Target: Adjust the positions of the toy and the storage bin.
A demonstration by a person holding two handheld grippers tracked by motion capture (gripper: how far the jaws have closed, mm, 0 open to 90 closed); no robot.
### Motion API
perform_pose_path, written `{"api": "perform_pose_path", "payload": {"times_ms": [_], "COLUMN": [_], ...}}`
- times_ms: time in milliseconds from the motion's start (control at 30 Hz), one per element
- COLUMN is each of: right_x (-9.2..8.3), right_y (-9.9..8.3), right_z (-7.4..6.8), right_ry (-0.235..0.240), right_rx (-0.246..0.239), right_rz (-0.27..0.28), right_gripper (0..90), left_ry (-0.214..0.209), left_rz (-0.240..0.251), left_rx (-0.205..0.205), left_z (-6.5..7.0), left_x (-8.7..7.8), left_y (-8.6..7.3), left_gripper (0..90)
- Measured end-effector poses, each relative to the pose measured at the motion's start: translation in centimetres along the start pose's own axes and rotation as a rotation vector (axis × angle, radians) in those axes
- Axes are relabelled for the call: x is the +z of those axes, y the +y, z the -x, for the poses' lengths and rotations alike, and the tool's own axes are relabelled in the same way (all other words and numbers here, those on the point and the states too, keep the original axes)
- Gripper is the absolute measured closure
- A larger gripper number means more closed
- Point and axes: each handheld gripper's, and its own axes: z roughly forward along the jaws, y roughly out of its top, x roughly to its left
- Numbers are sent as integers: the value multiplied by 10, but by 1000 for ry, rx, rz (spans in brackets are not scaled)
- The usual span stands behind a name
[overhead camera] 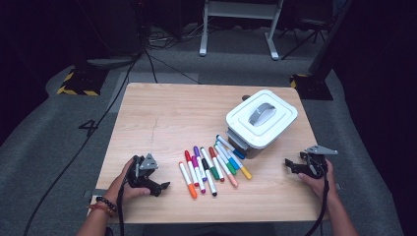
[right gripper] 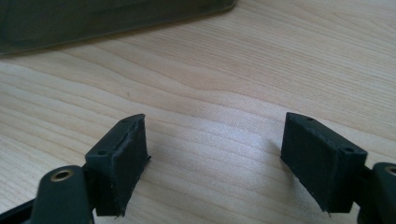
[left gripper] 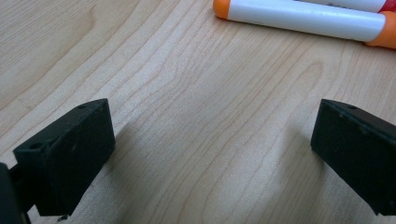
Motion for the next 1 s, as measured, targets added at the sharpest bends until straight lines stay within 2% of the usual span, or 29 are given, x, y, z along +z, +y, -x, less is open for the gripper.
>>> {"api": "perform_pose_path", "payload": {"times_ms": [300,367,400,500,533,633,667,733,767,800,833,900,1000], "right_x": [-4,-13,-13,-33,-33,-52,-52,-60,-67,-67,-71,-72,-71], "right_y": [2,10,10,28,28,51,51,62,74,74,86,93,111], "right_z": [1,-2,-2,-13,-13,-28,-28,-34,-40,-40,-46,-49,-60], "right_ry": [20,24,24,45,45,72,72,92,102,102,126,134,166], "right_rx": [-2,-12,-12,-42,-42,-115,-115,-138,-161,-161,-174,-180,-220], "right_rz": [-19,15,15,86,86,139,139,163,192,192,215,218,224], "right_gripper": [255,263,263,272,272,277,277,278,278,278,282,282,283], "left_ry": [-1,0,0,1,2,3,3,3,3,3,3,3,3], "left_rz": [0,0,0,1,1,1,1,1,1,1,1,1,1], "left_rx": [0,1,0,0,-2,-2,-3,-3,-2,-2,-2,-2,-2], "left_z": [0,0,0,0,0,0,0,0,0,0,0,0,0], "left_x": [0,0,0,0,0,0,0,0,0,0,0,0,0], "left_y": [0,0,0,0,0,0,0,0,0,0,0,0,0], "left_gripper": [1,1,1,3,3,3,3,3,3,3,2,3,3]}}
